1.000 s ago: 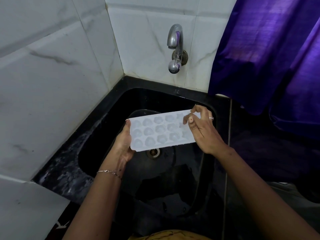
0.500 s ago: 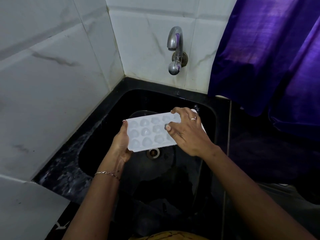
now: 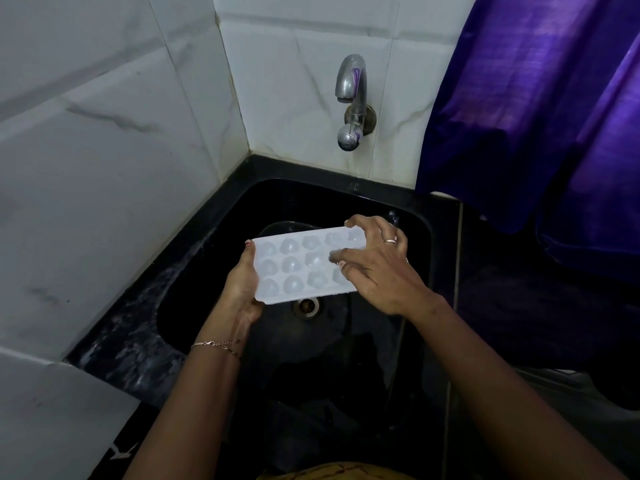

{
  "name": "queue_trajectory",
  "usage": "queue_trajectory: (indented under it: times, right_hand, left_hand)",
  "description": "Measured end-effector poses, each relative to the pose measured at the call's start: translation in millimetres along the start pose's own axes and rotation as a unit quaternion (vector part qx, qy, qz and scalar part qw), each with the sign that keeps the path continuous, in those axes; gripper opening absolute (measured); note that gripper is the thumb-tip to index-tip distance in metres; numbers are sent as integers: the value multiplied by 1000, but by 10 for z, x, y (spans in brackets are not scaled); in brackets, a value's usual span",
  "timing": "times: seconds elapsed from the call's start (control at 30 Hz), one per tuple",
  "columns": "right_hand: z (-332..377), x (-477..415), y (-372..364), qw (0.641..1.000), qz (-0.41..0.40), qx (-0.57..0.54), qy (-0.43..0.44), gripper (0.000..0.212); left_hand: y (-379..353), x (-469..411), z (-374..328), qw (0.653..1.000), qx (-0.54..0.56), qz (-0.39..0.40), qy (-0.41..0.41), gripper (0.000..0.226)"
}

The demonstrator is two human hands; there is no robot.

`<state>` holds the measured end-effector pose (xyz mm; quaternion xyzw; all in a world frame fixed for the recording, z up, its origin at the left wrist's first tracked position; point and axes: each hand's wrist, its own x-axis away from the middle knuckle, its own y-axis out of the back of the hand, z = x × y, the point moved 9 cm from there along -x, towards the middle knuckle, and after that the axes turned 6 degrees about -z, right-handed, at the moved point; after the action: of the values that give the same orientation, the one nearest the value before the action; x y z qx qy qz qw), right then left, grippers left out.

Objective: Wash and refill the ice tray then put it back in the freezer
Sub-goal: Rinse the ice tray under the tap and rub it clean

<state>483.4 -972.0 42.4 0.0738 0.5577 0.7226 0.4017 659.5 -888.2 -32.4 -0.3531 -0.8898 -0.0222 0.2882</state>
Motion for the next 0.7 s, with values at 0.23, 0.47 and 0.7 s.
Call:
queue_trajectory:
  times: [0.23, 0.47, 0.7]
  right_hand:
    - [-31, 20, 54, 999, -18, 25, -27, 40]
    - [63, 19, 24, 999, 0, 42, 8, 46]
    - [220, -65, 124, 1000, -19, -5, 8, 44]
  left_hand:
    - [16, -19, 7, 1000, -8, -2, -1, 46]
    - [23, -9, -18, 1000, -4, 10, 4, 48]
    - [1, 11, -11, 1000, -7, 12, 6, 51]
